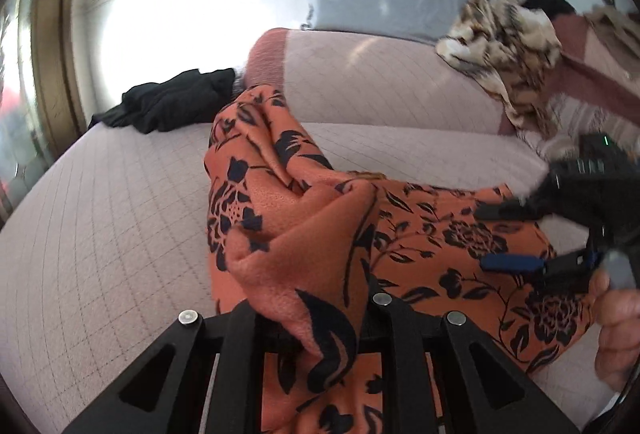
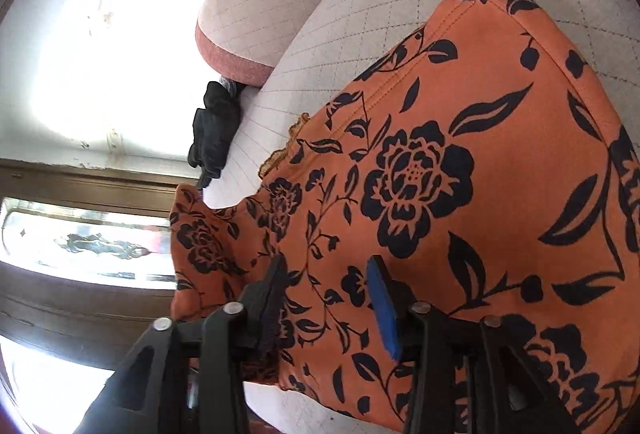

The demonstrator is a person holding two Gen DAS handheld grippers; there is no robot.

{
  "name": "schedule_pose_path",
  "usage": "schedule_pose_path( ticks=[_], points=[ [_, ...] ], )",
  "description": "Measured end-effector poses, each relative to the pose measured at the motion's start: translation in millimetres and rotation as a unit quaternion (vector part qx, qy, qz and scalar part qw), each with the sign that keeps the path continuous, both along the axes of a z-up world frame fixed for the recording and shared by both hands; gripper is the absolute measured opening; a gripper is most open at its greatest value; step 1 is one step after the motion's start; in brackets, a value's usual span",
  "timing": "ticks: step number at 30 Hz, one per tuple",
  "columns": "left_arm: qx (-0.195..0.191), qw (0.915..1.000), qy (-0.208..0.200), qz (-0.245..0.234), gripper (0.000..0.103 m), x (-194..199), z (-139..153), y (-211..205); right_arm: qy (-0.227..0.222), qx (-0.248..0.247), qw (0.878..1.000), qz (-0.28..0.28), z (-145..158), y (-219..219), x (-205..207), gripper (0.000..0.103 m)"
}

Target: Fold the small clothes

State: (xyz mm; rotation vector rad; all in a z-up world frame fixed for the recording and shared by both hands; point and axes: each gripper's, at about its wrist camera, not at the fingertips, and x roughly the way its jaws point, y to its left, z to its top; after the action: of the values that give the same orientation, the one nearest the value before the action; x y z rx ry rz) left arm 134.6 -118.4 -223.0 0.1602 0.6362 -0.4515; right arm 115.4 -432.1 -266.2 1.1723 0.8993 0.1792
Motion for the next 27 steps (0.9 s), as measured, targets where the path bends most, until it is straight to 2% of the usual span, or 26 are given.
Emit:
schedule_pose_path(
  ticks=[1, 4, 7, 13, 17, 20, 21, 23, 25, 27],
  points=[
    [0.026, 0.9995, -0.006, -0.017, 0.016, -7, -5, -13, -0.008, 0.016, 1.0, -0.004, 1, -4, 0, 0.064],
    [0.083, 0.9945, -0.009, -0.063, 0.016, -24, -23, -42, -0.02, 0.048, 0.999, -0.004, -2, -5, 9, 0.066],
    [0.109, 0.9911, -0.016, -0.075, 0.016, -34, -31, -49, -0.002, 0.058, 0.998, 0.009, -11, -1, 22, 0.066],
    [0.078, 0.9938, 0.001, -0.079, 0.016, -32, -22, -41, -0.004, 0.036, 0.999, 0.035, -17, 7, 61, 0.066],
    [0.097, 0.9915, -0.011, -0.086, 0.016, -38, -24, -48, -0.015, 0.027, 0.998, 0.057, -18, 15, 93, 0.067],
    [0.106, 0.9903, -0.014, -0.089, 0.016, -38, -26, -51, -0.02, -0.005, 0.997, 0.072, -16, 23, 111, 0.066],
    [0.107, 0.9901, -0.014, -0.09, 0.016, -38, -25, -52, -0.022, -0.025, 0.997, 0.076, -14, 25, 116, 0.063],
    [0.106, 0.9899, -0.013, -0.093, 0.016, -38, -23, -53, -0.034, -0.076, 0.992, 0.097, -7, 31, 123, 0.026],
    [0.106, 0.9895, -0.01, -0.097, 0.016, -38, -19, -55, -0.039, -0.118, 0.986, 0.109, 0, 35, 125, 0.018],
    [0.094, 0.9905, -0.005, -0.101, 0.016, -37, -10, -59, -0.05, -0.124, 0.985, 0.105, 6, 29, 117, 0.016]
  ],
)
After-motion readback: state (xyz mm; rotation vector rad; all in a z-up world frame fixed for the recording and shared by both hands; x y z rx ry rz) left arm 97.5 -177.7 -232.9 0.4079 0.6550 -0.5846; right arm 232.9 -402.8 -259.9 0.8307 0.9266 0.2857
